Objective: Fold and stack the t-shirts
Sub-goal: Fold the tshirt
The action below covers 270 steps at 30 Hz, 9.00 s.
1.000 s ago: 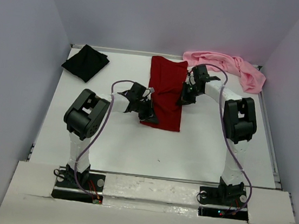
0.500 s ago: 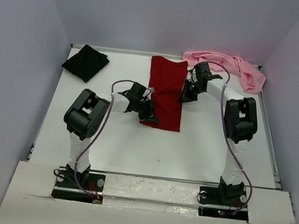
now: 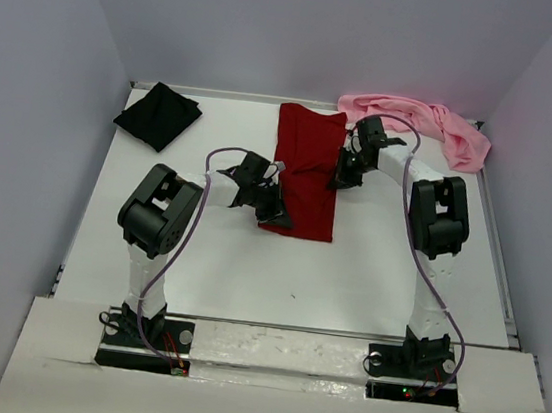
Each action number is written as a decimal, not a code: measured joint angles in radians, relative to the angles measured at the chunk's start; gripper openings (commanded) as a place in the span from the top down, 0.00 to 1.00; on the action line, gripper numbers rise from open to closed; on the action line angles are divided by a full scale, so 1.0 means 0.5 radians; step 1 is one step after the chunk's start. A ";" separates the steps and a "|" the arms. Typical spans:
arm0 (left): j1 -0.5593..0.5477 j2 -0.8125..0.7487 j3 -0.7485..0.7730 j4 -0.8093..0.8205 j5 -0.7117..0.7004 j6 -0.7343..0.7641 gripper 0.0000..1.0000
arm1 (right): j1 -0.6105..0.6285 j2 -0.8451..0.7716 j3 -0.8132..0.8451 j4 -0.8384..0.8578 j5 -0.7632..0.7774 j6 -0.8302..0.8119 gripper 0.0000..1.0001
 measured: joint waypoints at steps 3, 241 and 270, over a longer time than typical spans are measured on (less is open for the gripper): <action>0.000 0.000 0.001 -0.001 0.000 0.005 1.00 | 0.000 0.002 0.000 0.002 0.040 -0.005 0.82; -0.207 -0.682 0.340 -1.541 -0.540 0.259 0.88 | 0.358 -1.467 -1.025 -0.592 0.350 0.256 1.00; 0.043 -0.443 0.742 -1.626 -0.568 0.382 0.70 | 0.309 -1.002 -0.391 -0.623 0.438 0.217 1.00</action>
